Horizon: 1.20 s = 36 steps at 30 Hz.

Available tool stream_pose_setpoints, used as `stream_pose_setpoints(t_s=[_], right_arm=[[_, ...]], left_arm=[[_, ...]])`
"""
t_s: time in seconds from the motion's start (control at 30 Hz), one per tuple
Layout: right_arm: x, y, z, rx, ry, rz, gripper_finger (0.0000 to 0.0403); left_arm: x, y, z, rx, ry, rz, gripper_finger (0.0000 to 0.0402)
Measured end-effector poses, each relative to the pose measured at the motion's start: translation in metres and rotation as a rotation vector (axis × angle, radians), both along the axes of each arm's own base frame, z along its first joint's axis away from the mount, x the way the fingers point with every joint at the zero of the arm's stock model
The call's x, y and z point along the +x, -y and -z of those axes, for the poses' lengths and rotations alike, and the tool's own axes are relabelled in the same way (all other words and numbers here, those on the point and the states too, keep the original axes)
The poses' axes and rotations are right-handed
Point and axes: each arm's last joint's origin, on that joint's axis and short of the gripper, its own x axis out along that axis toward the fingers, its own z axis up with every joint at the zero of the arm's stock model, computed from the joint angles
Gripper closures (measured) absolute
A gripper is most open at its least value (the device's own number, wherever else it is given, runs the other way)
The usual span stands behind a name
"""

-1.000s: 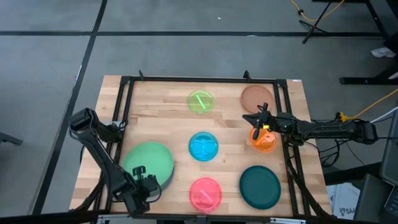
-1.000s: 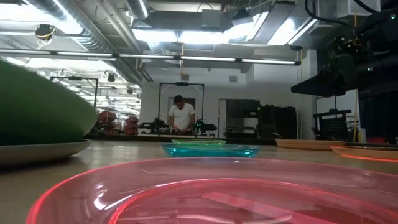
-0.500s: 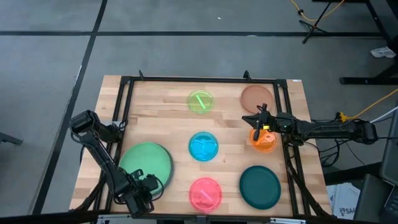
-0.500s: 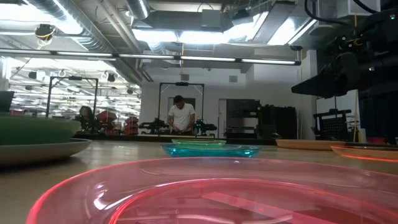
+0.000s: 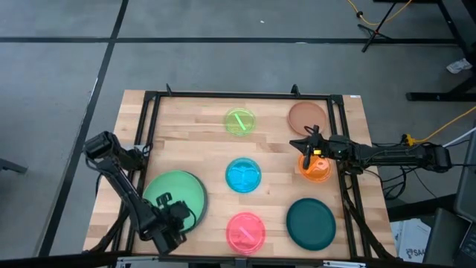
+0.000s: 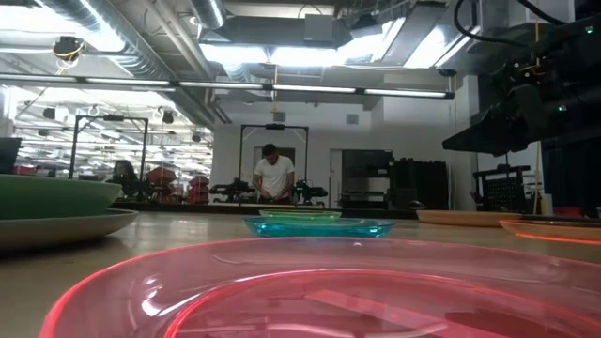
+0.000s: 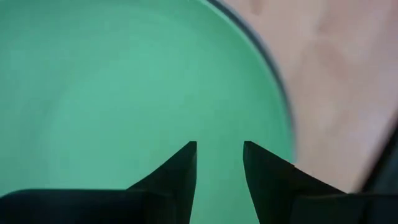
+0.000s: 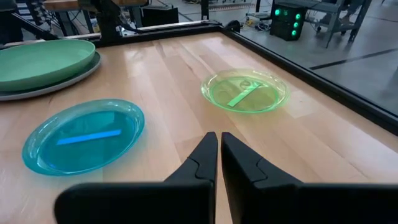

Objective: Stack plastic plates
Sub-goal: Stack the green plate on top of gray plate

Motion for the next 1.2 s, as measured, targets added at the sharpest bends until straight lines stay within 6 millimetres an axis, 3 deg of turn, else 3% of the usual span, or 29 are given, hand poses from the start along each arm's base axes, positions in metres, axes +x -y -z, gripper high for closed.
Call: stream_pose_setpoints(t_s=[0.33,0.63,1.2], right_arm=[[0.0,0.0,0.001,0.0,-0.016,0.0,0.0388],[0.0,0.0,0.002,0.0,-0.017,0.0,0.0388],[-0.001,0.0,0.003,0.001,-0.031,-0.001,0.0388]], left_arm=[[0.002,-0.033,0.035,0.01,-0.169,-0.012,0.0278],[0.014,-0.058,0.056,-0.105,-0.235,0.06,0.0278],[0.049,-0.113,0.059,0.046,-0.184,0.068,0.0278]])
